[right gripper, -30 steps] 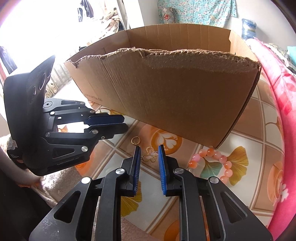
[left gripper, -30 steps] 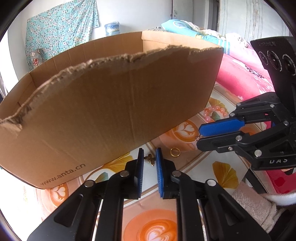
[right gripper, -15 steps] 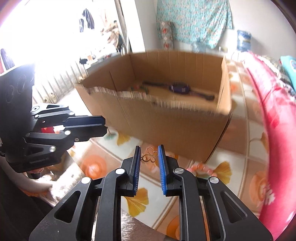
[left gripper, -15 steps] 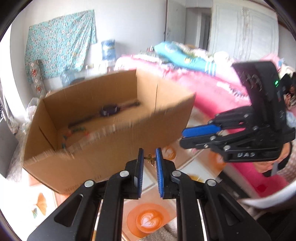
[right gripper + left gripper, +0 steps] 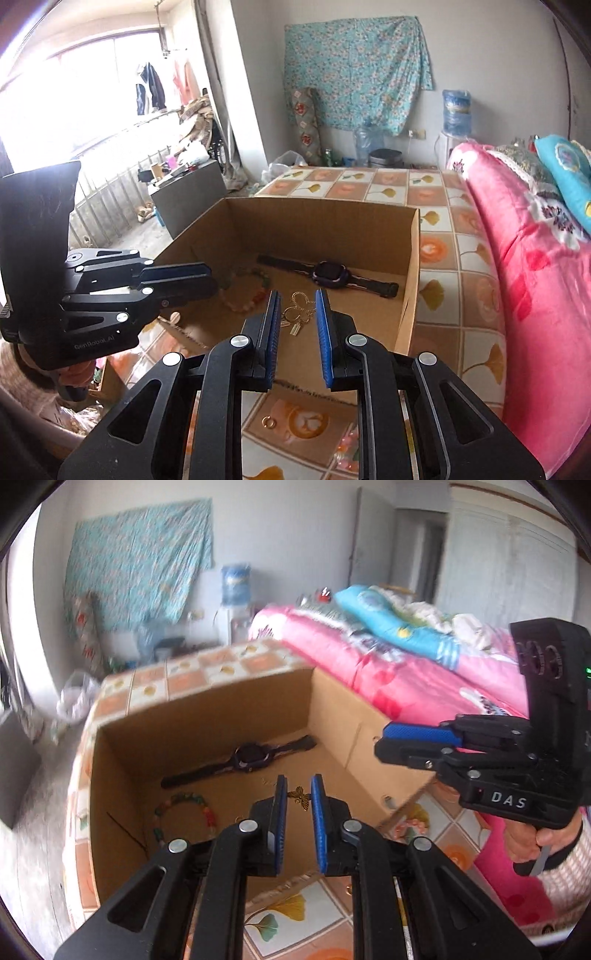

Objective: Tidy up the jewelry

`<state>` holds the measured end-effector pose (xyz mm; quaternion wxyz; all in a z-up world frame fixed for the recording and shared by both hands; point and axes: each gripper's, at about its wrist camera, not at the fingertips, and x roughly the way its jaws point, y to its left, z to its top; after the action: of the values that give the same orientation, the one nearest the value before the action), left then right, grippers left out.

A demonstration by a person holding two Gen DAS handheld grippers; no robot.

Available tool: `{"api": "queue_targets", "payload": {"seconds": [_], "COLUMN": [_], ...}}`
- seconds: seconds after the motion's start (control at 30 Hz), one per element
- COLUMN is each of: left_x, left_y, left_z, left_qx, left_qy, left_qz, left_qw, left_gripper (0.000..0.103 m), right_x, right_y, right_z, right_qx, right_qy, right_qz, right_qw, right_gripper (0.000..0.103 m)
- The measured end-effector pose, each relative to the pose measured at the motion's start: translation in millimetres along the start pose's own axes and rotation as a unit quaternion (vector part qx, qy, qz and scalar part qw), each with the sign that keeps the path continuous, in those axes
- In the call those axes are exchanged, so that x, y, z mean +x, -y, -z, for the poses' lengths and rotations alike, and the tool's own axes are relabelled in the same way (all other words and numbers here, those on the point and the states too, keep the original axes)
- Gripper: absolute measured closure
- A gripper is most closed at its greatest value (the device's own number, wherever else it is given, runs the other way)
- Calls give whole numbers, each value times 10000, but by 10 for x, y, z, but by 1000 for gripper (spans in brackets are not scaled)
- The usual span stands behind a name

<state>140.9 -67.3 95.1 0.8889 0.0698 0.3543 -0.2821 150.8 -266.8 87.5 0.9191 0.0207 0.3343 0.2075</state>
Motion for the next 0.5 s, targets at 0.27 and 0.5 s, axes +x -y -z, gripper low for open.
{"api": "queue_targets", "payload": {"seconds": [0.27,0.5], "left_x": [485,533], "left_y": [-251,-273], "left_z": [-4,11], "left_qx": [-555,-653], "left_qy": [-692,-793], "left_qz": [-126,-181], "left_qw": [9960,9945], "left_gripper": [90,88], "right_x": [427,456], "right_y": [89,121], "right_z": [-141,-133], "right_qx": [247,326], "right_qy": [-492,-475], "right_qz": [536,626], "right_qw": [9970,9964], "right_gripper": [86,81]}}
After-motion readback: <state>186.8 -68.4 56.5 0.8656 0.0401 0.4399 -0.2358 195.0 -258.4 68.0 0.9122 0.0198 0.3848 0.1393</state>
